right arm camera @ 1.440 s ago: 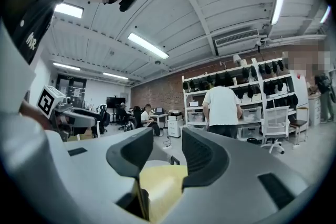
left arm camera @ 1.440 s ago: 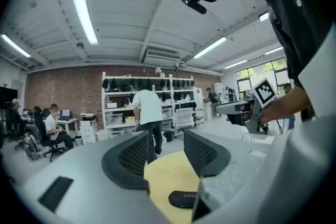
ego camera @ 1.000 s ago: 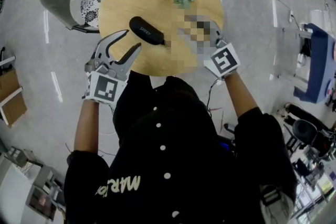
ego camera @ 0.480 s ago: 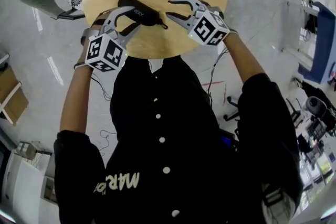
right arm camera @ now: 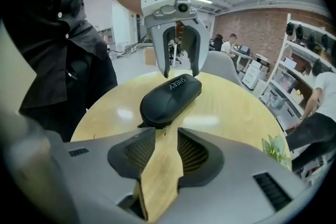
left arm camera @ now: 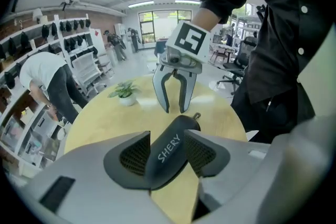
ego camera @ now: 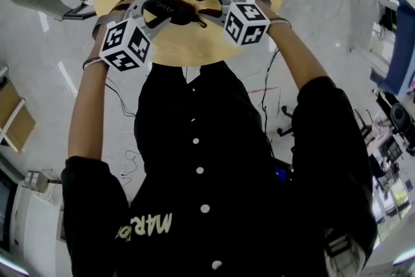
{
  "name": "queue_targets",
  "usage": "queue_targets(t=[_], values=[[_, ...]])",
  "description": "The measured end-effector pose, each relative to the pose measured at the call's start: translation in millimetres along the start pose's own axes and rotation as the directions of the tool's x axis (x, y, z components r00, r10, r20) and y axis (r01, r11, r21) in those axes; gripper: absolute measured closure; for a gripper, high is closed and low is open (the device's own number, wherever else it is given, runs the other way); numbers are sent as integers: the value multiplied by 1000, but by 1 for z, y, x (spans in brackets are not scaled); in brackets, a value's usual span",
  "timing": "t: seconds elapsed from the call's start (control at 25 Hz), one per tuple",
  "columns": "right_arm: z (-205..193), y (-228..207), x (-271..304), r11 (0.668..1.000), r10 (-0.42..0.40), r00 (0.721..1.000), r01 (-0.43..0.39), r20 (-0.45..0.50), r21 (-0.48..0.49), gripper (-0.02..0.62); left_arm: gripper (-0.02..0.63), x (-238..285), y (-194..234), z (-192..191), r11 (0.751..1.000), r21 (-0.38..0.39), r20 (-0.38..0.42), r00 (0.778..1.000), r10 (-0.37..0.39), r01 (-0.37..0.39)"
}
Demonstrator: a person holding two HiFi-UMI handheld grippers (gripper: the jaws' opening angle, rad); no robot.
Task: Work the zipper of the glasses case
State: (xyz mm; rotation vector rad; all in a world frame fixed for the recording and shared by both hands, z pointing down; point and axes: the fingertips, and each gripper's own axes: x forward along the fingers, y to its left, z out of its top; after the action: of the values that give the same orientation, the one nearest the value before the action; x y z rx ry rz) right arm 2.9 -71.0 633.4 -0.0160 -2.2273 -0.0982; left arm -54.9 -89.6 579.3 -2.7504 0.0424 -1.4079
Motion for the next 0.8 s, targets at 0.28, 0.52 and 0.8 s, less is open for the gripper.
queue_targets(t=[0.28,0.52,0.8], values=[[-3,5,8,997,60,997,-62,-45,-45,461,414,10,-6,-8,993,65,-100,990,-96,103],[-2,6,15,994,83,994,-88,-68,-69,483,422,16,-13,-23,987,81,-147,981,-127,140],[-5,7,21,983,93,988,-111,-125,-147,541,422,16,-12,-23,982,87,-156,976,-154,169]])
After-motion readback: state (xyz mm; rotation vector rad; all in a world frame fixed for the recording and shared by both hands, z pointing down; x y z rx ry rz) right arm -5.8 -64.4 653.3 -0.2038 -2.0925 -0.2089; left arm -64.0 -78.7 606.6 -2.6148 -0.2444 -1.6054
